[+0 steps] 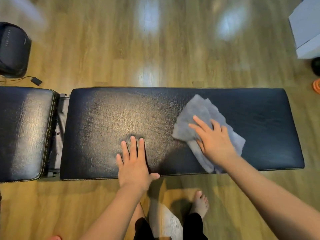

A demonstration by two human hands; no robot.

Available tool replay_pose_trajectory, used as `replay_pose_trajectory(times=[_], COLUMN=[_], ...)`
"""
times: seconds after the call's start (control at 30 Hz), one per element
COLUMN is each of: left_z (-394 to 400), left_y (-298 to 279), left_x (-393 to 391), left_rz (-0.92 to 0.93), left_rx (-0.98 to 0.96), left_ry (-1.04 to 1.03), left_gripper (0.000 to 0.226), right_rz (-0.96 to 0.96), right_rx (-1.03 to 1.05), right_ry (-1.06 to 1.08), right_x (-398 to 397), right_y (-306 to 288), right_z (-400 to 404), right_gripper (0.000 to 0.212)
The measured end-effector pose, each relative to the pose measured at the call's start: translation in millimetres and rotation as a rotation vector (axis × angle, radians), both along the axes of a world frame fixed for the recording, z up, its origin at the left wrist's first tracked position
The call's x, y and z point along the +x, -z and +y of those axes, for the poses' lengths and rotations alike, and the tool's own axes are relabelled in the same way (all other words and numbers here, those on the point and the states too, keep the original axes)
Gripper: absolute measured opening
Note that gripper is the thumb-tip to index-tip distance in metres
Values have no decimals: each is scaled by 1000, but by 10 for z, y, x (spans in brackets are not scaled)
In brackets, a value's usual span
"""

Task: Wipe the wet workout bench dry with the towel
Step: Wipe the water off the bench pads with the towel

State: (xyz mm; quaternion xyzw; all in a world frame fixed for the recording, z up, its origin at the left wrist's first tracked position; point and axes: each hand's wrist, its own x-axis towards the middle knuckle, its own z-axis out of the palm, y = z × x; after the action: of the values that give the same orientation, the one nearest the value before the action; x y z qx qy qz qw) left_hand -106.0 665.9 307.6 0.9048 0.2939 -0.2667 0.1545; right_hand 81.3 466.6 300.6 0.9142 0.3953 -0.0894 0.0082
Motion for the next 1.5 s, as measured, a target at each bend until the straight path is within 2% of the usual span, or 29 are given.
replay_pose_trajectory(times=[0.13,0.23,0.33,0.43,0.6,0.7,0.77,0.9,1.03,1.1,1.17,1.27,1.3,1.37,1.43,1.5], left_z=[-21,-21,-9,-9,1,-2,-4,-14,-127,-211,-312,-439,-442,-417,-387,-371], left_y=[-39,-38,-39,-35,-22,-28,-21,-8,-61,-79,-64,-73,-37,74,236,547], left_x=[29,50,22,5,3,10,11,-27,-45,-87,-150,-141,-120,-60,-54,-74], left_rz=[13,19,0,-20,-24,-22,-21,-31,-101,-118,-178,-305,-338,-414,-481,-486], left_rx=[16,9,16,11,14,18,20,28,101,102,67,-33,-150,-520,-817,-889], left_ry=[-1,-7,-10,-6,-3,-3,-1,-14,-122,-258,-511,-1099,-1332,-1730,-1874,-1912], left_gripper=[132,132,133,133,133,133,132,133,142,147,150,141,138,132,120,115], right_rz=[61,101,122,74,50,37,27,59,113,135,145,114,117,134,108,79], right_rx=[26,28,14,34,-54,-58,-32,-6,3,16,11,9,-12,-49,-61,-75], right_ry=[206,293,123,-85,-210,-94,46,217,266,227,119,-96,-157,-224,-263,-223], right_x=[354,246,-188,-685,-813,-413,-52,578,686,441,69,-451,-576,-697,-615,-383], right_y=[63,46,34,22,95,42,-4,-33,-58,-37,5,11,18,36,34,6], right_z=[724,1170,1125,650,-351,-594,-527,-16,614,772,738,357,159,-286,-697,-966], right_gripper=[45,50,52,53,58,63,53,41,44,47,49,56,57,58,56,53])
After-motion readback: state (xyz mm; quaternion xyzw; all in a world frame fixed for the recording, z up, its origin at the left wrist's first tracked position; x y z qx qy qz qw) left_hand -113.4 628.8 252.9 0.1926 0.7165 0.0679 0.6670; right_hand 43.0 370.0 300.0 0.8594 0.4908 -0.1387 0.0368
